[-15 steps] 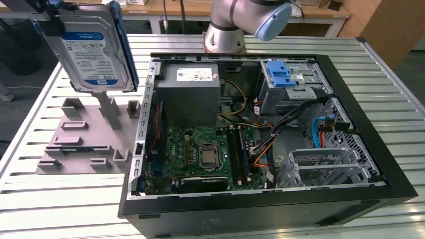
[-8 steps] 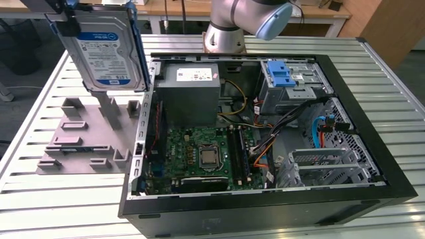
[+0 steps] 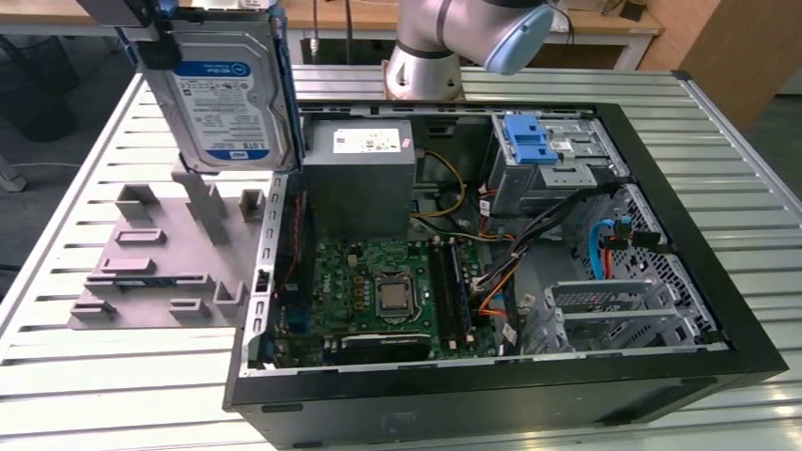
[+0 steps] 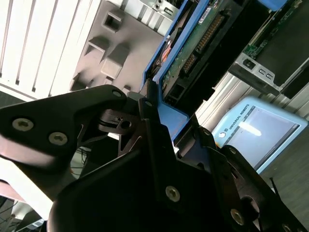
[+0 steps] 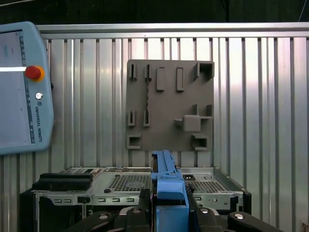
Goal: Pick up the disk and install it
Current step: 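Pick up the disk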
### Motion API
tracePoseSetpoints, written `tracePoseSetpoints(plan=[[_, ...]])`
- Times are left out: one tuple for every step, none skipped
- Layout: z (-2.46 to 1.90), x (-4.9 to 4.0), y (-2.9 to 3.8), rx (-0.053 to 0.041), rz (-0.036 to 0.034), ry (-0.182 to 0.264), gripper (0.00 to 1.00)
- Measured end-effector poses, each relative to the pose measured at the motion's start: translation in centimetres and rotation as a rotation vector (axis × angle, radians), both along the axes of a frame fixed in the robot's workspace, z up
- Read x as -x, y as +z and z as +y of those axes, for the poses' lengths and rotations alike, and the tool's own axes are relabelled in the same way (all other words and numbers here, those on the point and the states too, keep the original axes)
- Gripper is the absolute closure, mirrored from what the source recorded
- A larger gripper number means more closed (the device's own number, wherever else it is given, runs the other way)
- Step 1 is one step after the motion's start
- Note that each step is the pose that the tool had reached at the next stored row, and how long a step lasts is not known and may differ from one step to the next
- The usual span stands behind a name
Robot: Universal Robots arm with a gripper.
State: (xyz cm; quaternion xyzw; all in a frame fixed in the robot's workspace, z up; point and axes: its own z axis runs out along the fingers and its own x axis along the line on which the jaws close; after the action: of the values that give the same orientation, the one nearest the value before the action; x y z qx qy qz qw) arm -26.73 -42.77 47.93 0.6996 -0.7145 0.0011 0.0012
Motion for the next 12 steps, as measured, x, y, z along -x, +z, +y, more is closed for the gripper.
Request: tracePoseSetpoints(plan=[[0.00, -0.20, 0.00, 0.0000, 0.0000, 0.000, 0.64], [0.00, -0.36, 0.00, 0.0000, 0.0000, 0.000, 0.64], [0.00, -0.55, 0.00, 0.0000, 0.0000, 0.000, 0.64], [0.00, -0.72, 0.00, 0.0001, 0.0001, 0.000, 0.64], [0.00, -0.89, 0.00, 0.0000, 0.0000, 0.000, 0.64], [0.00, -1.04, -0.01, -0.0001, 0.0000, 0.000, 0.64], [0.00, -1.20, 0.00, 0.0000, 0.0000, 0.000, 0.64], [0.00, -1.35, 0.00, -0.0002, 0.0000, 0.000, 0.64], [0.00, -1.50, 0.00, -0.0009, 0.0000, 0.000, 0.64], [0.00, -1.62, 0.00, -0.0029, 0.0001, 0.000, 0.64], [-0.02, -1.70, 0.00, -0.0081, 0.0001, 0.000, 0.64], [-0.04, -1.76, -0.01, -0.0168, 0.0000, 0.000, 0.64]])
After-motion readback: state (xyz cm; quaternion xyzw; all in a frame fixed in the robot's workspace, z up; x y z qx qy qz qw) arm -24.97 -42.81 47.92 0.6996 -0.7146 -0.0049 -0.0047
